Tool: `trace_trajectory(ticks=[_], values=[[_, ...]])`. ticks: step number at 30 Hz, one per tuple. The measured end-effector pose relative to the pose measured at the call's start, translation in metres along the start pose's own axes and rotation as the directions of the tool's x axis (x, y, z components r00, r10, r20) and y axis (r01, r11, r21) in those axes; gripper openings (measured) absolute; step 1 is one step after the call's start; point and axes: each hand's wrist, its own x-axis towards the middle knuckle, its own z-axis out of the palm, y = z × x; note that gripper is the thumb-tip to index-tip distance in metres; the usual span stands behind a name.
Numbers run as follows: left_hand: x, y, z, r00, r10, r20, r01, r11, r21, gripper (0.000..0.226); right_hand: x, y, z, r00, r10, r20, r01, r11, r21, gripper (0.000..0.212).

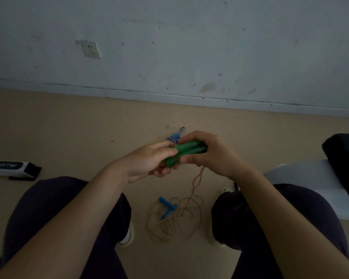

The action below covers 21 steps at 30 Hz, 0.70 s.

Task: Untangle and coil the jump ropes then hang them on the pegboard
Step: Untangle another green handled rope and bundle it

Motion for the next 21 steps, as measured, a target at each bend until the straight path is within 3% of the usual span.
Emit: trace_trajectory(ticks=[7, 13, 18, 21], values=[[0.0006, 0.0006, -0.0026, 0.997, -0.001, 0.079, -0.011, 0.989, 0.150, 0.036, 0.0003, 0.0005, -0.0024, 0.999, 0.033, 0.013, -0.033, 0.999, -0.003, 0.030], [-0.0021, 0.0033, -0.0074, 0.979, -0.008, 0.204, -0.020, 0.991, 0.134, 0.040, -0.0014, -0.0010, -0.0071, 0.999, 0.027, 0.036, -0.032, 0.992, 0.123, 0.031], [0.0012, 0.0004, -0.0019, 0.984, 0.143, 0.108, -0.133, 0.986, -0.100, 0.051, 0.0029, 0.0011, -0.0068, 0.999, -0.015, -0.034, 0.025, 0.944, 0.328, 0.023], [0.0052, -0.0006, 0.0010, 0.981, 0.194, 0.004, -0.192, 0.973, -0.127, 0.058, 0.0059, 0.0037, 0.0008, 0.998, 0.017, -0.063, 0.007, 0.933, 0.360, 0.018]])
